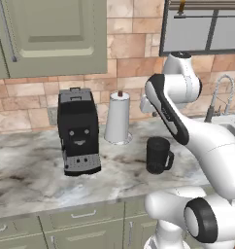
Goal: Turn on the sink faucet and place the jug under the water for a few seconds to fill it up.
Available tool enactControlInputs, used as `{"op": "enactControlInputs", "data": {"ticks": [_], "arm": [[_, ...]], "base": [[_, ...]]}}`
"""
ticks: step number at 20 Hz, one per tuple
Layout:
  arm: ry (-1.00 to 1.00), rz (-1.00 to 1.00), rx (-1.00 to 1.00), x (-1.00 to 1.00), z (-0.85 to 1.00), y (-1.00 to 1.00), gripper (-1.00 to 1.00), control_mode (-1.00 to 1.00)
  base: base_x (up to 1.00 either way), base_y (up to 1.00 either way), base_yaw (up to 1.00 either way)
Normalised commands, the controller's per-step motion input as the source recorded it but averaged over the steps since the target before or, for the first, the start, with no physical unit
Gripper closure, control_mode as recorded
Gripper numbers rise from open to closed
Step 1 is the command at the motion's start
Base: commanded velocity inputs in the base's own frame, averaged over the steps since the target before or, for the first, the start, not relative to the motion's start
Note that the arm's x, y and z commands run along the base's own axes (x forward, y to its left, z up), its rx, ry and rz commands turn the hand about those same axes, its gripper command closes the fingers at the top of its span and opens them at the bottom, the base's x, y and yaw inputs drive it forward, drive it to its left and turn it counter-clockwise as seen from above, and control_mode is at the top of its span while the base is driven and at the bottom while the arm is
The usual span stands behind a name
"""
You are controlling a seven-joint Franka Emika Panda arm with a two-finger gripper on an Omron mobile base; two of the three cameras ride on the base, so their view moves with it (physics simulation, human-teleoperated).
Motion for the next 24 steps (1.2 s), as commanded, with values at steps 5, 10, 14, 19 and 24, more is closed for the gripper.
{"op": "enactControlInputs", "data": {"ticks": [5,10,14,19,24], "arm": [[0.00,0.00,0.00,0.00,0.00,0.00,-1.00,1.00],[0.00,0.00,0.00,0.00,0.00,0.00,-1.00,1.00],[0.00,0.00,0.00,0.00,0.00,0.00,-1.00,1.00],[0.00,0.00,0.00,0.00,0.00,0.00,-1.00,1.00],[0.00,0.00,0.00,0.00,0.00,0.00,-1.00,1.00]], "base": [[0.00,0.00,0.00],[-0.11,-0.54,-0.01],[-0.01,-0.94,-0.06],[0.00,-0.76,-0.05],[0.02,-0.49,-0.01]]}}
